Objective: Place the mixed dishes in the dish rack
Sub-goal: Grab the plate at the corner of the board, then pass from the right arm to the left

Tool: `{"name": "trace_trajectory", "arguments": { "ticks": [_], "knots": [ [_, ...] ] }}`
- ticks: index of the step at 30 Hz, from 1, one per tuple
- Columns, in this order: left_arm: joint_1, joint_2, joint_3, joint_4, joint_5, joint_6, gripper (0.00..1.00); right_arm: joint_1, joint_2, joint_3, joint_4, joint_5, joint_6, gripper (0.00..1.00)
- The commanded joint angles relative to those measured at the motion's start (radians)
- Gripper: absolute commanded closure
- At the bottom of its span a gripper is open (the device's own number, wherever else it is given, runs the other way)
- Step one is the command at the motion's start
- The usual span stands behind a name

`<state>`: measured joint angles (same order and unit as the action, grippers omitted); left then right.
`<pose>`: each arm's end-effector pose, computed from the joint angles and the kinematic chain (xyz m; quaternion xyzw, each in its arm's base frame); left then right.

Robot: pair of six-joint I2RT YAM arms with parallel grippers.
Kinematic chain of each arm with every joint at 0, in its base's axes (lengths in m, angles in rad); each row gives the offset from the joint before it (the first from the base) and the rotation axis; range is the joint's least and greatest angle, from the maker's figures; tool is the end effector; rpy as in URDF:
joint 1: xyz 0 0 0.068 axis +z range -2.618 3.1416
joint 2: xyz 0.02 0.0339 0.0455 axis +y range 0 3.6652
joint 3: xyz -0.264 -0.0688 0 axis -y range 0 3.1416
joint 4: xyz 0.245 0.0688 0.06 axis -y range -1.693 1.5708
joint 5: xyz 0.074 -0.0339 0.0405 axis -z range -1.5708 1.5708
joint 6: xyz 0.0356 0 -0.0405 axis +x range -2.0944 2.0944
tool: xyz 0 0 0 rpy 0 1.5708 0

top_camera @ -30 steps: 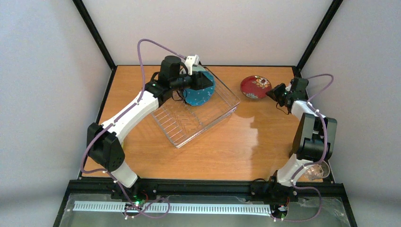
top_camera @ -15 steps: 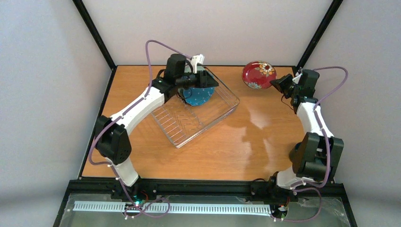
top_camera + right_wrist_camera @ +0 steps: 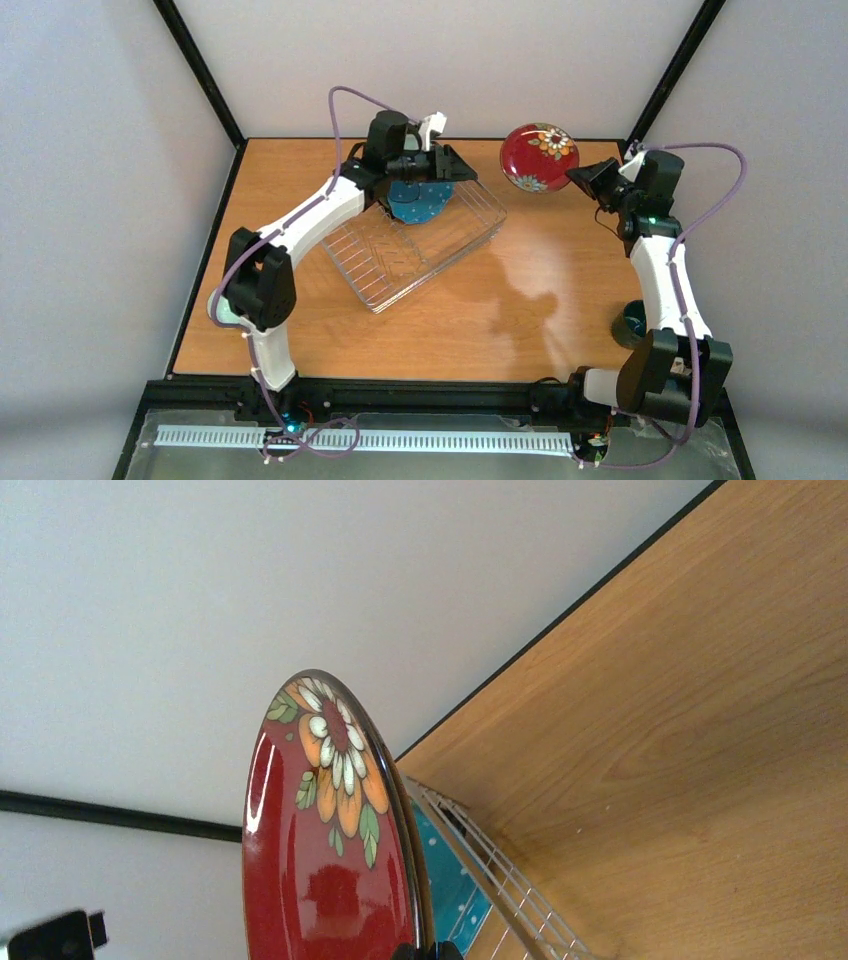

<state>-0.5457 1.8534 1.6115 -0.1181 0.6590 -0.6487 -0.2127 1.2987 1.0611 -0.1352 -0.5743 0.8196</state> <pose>0.3660 -0.2478 0.3306 0.1438 0.7865 -0.5228 0.2957 0.2954 -0.0440 0.3306 0.2520 0.7677 0.3848 0.4461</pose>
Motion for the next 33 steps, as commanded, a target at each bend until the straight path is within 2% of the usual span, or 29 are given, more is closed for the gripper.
{"name": "trace_trajectory", "arguments": {
  "ticks": [1,11,33],
  "knots": [
    [-0.024,0.034,0.096,0.042,0.042,-0.046,0.00,0.030,-0.053,-0.016,0.007,-0.041,0.012,0.98],
    [-0.045,0.086,0.160,0.054,0.050,-0.081,0.00,0.089,-0.086,-0.010,-0.013,-0.041,0.011,0.98],
    [-0.062,0.112,0.171,0.106,0.049,-0.110,0.01,0.185,-0.108,-0.015,-0.026,-0.055,0.013,0.98]
  ]
}}
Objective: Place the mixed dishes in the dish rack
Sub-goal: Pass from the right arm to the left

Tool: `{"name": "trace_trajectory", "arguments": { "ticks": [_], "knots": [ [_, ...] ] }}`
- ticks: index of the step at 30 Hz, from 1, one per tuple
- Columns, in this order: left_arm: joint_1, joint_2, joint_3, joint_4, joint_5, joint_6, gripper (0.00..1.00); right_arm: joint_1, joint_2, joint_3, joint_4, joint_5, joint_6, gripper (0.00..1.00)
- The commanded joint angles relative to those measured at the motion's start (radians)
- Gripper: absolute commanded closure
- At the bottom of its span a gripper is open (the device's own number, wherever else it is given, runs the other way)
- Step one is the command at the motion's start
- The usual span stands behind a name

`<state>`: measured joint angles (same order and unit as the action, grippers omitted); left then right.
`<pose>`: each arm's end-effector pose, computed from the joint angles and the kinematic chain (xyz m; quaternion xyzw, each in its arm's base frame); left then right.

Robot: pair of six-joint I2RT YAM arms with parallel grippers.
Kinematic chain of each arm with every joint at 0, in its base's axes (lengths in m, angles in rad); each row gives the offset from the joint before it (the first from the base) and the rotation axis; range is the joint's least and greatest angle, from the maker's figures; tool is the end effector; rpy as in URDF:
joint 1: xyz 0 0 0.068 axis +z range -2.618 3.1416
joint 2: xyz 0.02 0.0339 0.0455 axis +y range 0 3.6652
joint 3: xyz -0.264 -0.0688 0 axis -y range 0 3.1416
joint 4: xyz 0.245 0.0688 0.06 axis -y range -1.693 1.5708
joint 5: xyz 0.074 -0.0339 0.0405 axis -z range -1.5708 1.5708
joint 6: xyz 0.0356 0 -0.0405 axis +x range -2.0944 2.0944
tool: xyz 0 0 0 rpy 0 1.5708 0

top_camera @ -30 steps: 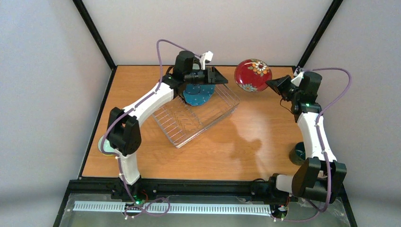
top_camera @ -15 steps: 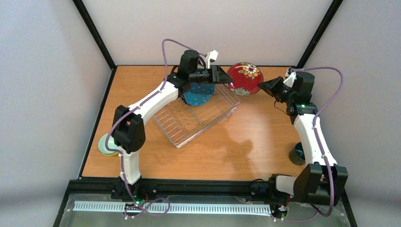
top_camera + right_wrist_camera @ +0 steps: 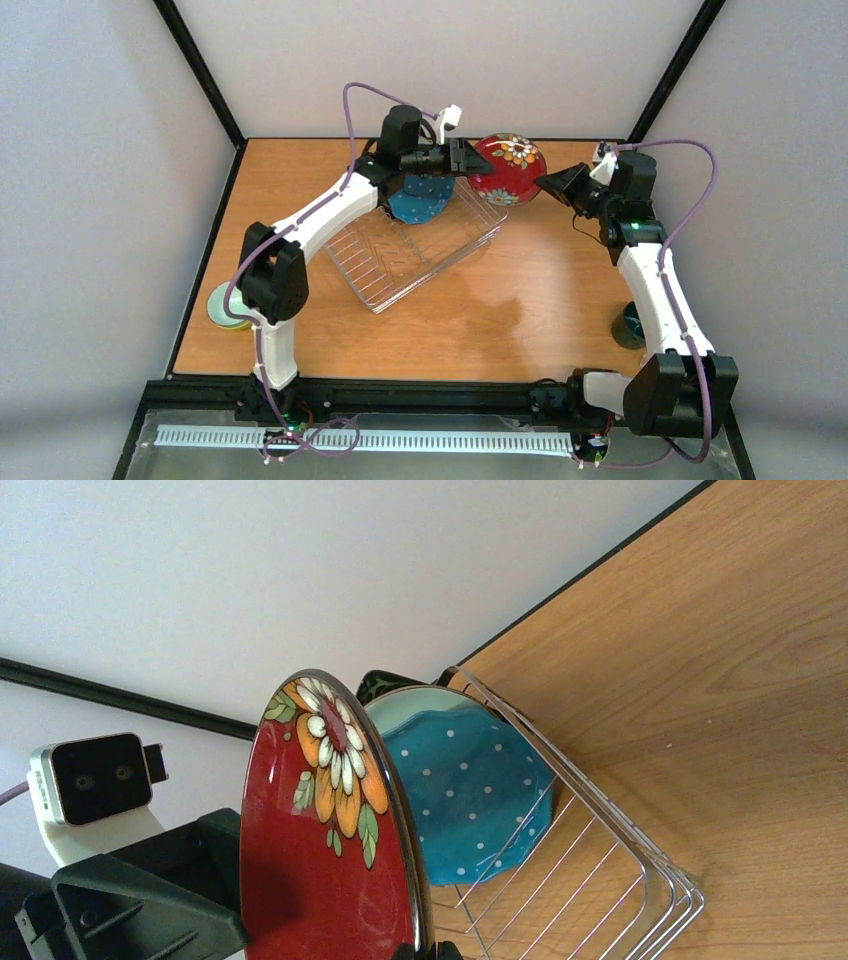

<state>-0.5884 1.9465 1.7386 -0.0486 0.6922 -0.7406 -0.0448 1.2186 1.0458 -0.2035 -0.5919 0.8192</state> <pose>0.3759 -0.2781 0.3415 0.1500 0.7584 -0.5658 0.2867 0.2775 0.0074 0.3402 0.1822 0.7869 0.4264 0.4070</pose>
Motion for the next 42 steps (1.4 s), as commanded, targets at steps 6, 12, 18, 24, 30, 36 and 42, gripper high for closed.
{"name": "trace_trajectory", "arguments": {
  "ticks": [6,12,18,24,30,36,42],
  "knots": [
    [-0.021,0.015,0.036,0.081,0.022,-0.029,0.14,0.037,-0.018,-0.010,0.047,-0.041,0.009,0.98],
    [-0.022,0.001,0.008,0.118,0.014,-0.042,0.31,0.043,-0.007,-0.033,0.055,-0.038,0.003,0.98],
    [-0.022,-0.022,-0.022,0.131,-0.022,-0.037,0.65,0.078,-0.001,-0.056,0.064,-0.039,-0.005,0.98],
    [-0.022,-0.042,-0.038,0.134,-0.051,-0.027,1.00,0.085,0.013,-0.065,0.067,-0.045,-0.013,0.98],
    [-0.022,-0.068,-0.071,0.148,-0.072,-0.008,1.00,0.086,0.019,-0.065,0.074,-0.049,-0.020,0.98],
    [-0.022,-0.097,-0.076,0.141,-0.093,0.024,1.00,0.086,0.018,-0.062,0.068,-0.035,-0.023,0.55],
    [-0.021,-0.129,-0.052,0.079,-0.142,0.080,1.00,0.085,0.025,-0.050,0.046,-0.021,-0.044,0.35]
  ]
}}
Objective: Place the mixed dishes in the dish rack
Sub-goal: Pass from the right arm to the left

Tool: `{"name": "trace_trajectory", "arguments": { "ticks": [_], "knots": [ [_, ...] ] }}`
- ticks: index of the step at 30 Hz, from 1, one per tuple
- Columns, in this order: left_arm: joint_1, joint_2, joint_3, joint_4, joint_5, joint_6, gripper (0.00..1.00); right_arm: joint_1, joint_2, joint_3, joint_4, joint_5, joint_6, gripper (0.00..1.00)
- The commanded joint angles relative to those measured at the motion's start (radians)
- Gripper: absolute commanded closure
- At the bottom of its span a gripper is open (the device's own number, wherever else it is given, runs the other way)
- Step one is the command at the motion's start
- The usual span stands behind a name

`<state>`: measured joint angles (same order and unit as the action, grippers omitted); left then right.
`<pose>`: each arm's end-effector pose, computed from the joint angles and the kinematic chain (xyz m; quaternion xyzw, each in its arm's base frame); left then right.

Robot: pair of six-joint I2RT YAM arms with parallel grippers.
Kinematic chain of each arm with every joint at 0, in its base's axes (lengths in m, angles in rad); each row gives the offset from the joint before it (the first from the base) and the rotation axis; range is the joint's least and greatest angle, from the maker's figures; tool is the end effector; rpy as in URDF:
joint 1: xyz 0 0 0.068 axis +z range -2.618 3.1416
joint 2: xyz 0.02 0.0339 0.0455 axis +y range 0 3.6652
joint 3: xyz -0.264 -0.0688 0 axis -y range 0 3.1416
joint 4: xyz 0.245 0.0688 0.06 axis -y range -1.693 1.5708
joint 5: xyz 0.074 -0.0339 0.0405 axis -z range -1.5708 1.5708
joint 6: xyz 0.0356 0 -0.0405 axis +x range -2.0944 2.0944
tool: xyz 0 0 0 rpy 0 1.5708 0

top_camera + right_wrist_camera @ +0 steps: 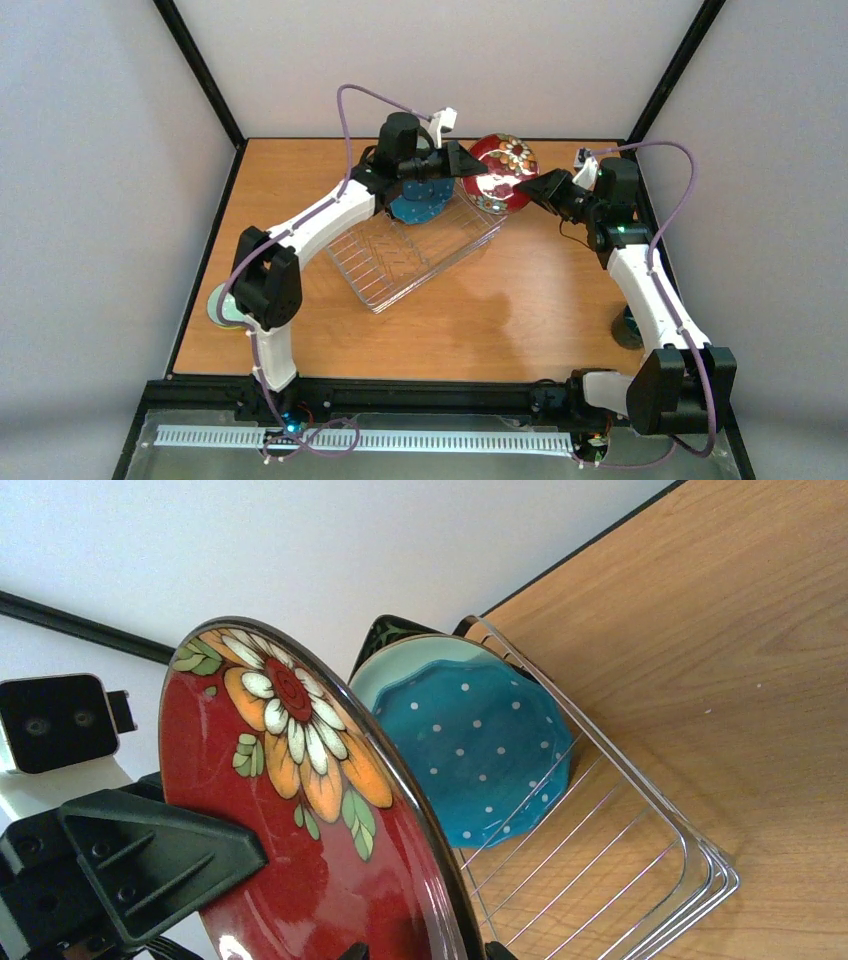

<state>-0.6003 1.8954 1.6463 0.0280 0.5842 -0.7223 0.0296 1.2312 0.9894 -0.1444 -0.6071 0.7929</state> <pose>0.3665 -0.2747 0.3387 0.1340 0.7573 -0.5449 0.3341 0.2792 0.0286 0.3231 0.1400 0.7969 0.4403 0.3892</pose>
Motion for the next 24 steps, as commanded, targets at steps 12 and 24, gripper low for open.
{"name": "trace_trajectory", "arguments": {
  "ticks": [12,24],
  "knots": [
    [0.002,-0.127,0.132,-0.226,-0.226,0.279,1.00,0.011,-0.020,0.024,-0.066,0.066,-0.053,0.31],
    [0.010,-0.291,-0.004,-0.307,-0.562,0.767,1.00,0.010,-0.084,0.014,-0.098,0.192,-0.081,0.31]
  ]
}}
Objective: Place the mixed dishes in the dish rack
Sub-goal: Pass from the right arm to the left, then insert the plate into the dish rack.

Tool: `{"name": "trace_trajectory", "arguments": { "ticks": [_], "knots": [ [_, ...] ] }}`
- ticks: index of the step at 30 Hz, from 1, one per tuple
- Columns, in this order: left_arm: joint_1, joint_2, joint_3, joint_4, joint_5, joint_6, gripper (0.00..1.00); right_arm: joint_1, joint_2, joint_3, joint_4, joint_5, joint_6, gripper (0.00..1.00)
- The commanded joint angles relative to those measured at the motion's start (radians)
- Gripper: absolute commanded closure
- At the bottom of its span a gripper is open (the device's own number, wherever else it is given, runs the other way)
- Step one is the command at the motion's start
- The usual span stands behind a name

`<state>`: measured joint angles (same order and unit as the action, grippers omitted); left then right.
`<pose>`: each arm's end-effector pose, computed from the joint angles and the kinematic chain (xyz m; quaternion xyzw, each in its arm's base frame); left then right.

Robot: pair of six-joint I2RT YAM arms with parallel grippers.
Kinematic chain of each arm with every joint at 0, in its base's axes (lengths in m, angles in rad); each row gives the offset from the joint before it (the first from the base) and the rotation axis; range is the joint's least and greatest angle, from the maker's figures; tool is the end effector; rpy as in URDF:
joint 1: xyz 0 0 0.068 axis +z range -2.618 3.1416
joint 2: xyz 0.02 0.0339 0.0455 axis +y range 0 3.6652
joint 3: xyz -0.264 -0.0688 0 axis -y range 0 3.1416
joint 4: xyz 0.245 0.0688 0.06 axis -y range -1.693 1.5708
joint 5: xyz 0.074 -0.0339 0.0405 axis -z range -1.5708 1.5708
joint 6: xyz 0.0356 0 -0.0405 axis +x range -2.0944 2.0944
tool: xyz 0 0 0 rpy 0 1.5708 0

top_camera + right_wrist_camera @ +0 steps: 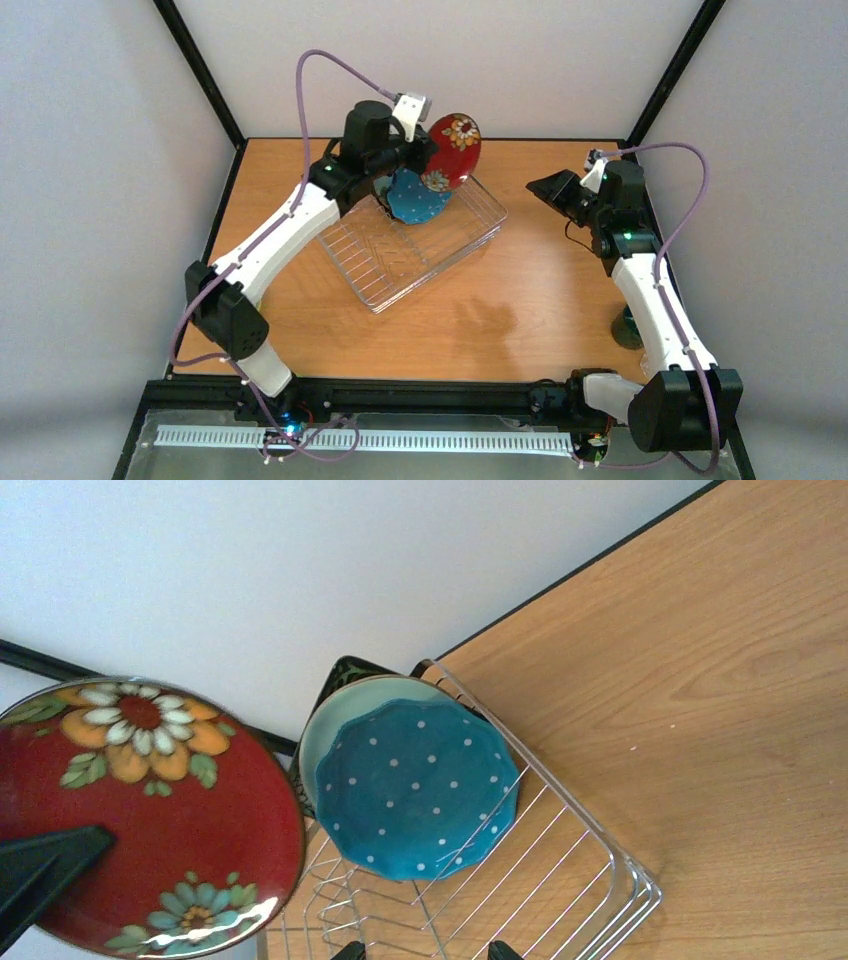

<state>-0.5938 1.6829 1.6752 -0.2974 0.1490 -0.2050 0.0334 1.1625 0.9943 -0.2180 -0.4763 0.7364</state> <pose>0.3279 -0.2277 0.4012 0.1985 0.7805 -0.2846 0.5200 0.2639 0.0252 0.3341 0.1539 0.8023 0.3851 0.4293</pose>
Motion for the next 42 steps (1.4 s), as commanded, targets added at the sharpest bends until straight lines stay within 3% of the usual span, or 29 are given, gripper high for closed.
{"name": "trace_trajectory", "arguments": {
  "ticks": [1,8,14,42],
  "knots": [
    [0.003,-0.084,-0.042,0.014,-0.137,0.288,1.00,0.007,-0.017,0.008,-0.023,0.067,-0.026,0.31],
    [0.005,-0.082,-0.138,-0.022,-0.181,0.502,1.00,0.007,-0.014,-0.005,-0.015,0.135,-0.050,0.31],
    [0.022,-0.021,-0.188,-0.016,-0.181,0.600,1.00,0.007,-0.002,-0.004,0.000,0.165,-0.061,0.31],
    [0.054,0.194,-0.134,0.095,-0.172,0.588,1.00,0.007,0.089,0.001,0.063,0.179,-0.075,0.31]
  ]
}}
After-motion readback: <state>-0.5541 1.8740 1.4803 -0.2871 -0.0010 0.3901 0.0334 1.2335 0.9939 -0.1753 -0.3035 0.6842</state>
